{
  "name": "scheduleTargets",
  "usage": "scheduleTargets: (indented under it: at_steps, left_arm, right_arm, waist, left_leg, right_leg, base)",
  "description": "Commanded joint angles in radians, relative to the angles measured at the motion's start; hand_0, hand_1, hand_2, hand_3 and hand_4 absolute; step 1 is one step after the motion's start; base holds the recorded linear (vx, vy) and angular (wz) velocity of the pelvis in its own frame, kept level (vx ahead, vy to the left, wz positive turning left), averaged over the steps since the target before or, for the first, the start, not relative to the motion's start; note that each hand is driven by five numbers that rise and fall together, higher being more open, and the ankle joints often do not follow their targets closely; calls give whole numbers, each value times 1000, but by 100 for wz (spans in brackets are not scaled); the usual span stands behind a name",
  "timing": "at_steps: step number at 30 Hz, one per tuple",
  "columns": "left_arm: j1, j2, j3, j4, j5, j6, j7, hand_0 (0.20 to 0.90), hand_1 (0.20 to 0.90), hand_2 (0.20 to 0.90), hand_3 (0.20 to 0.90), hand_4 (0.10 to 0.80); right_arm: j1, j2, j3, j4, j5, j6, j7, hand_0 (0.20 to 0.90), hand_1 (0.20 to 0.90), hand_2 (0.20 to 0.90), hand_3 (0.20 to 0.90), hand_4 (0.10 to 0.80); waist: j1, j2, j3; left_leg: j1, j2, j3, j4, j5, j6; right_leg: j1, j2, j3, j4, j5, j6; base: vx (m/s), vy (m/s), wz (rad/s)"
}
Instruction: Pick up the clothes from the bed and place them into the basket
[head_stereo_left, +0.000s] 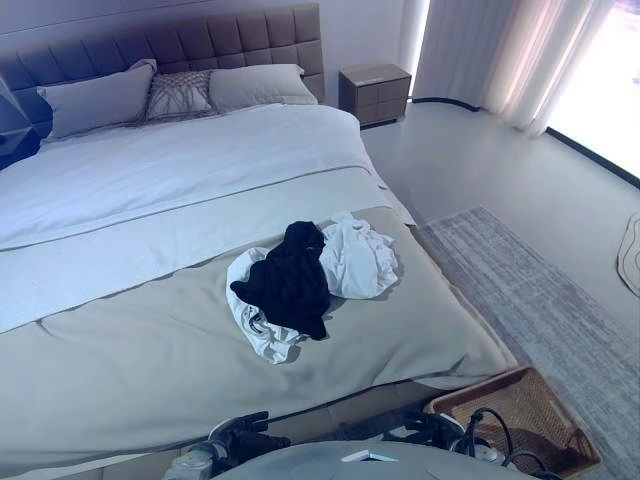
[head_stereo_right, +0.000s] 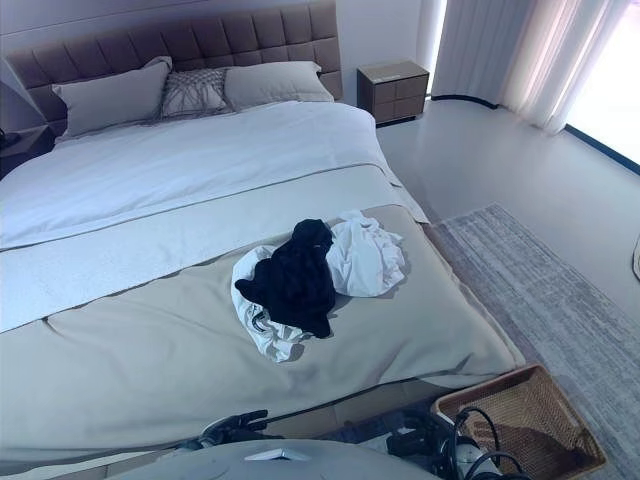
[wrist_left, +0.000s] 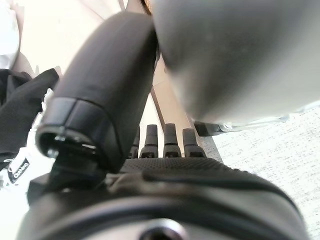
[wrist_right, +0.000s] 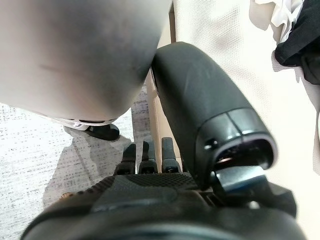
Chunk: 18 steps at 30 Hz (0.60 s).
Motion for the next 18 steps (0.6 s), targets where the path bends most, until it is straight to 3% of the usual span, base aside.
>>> scheduleTargets:
  at_steps: [1, 13, 16, 18]
  left_arm:
    - [-58, 11, 4, 68, 23, -9, 8, 900, 900, 900, 900, 800]
    - [-60, 7, -4, 70, 29, -1, 22, 900, 900, 900, 900, 800]
    - [-59, 7, -3, 73, 30, 0, 22, 900, 900, 900, 900, 800]
    - [-57, 8, -1, 72, 29, 3, 22, 900, 900, 900, 900, 800]
  right_arm:
    - [-34, 34, 37, 66, -28, -7, 4, 900, 900, 900, 900, 800]
    - [-35, 35, 23, 78, 0, 6, -31, 900, 900, 900, 900, 800]
    - [-36, 35, -2, 91, 58, 22, -66, 900, 900, 900, 900, 800]
    - [-34, 30, -49, 98, 193, 26, -71, 900, 900, 900, 900, 800]
  waist:
    - [5, -61, 10]
    - [2, -60, 13]
    - [2, -58, 14]
    - [0, -56, 14]
  left_leg:
    - [31, -95, 22, 5, -75, 71]
    - [33, -94, 27, 5, -76, 73]
    - [35, -95, 28, 5, -77, 73]
    - [39, -94, 30, 5, -78, 73]
  right_leg:
    - [-27, -9, 36, 36, 20, -3]
    - [-31, -9, 38, 41, 19, -3]
    - [-30, -9, 38, 43, 17, -3]
    - [-27, -9, 38, 44, 17, -3]
  base:
    - [0, 0, 0]
    - [0, 0, 0]
    - [0, 0, 0]
    - [44, 9, 0]
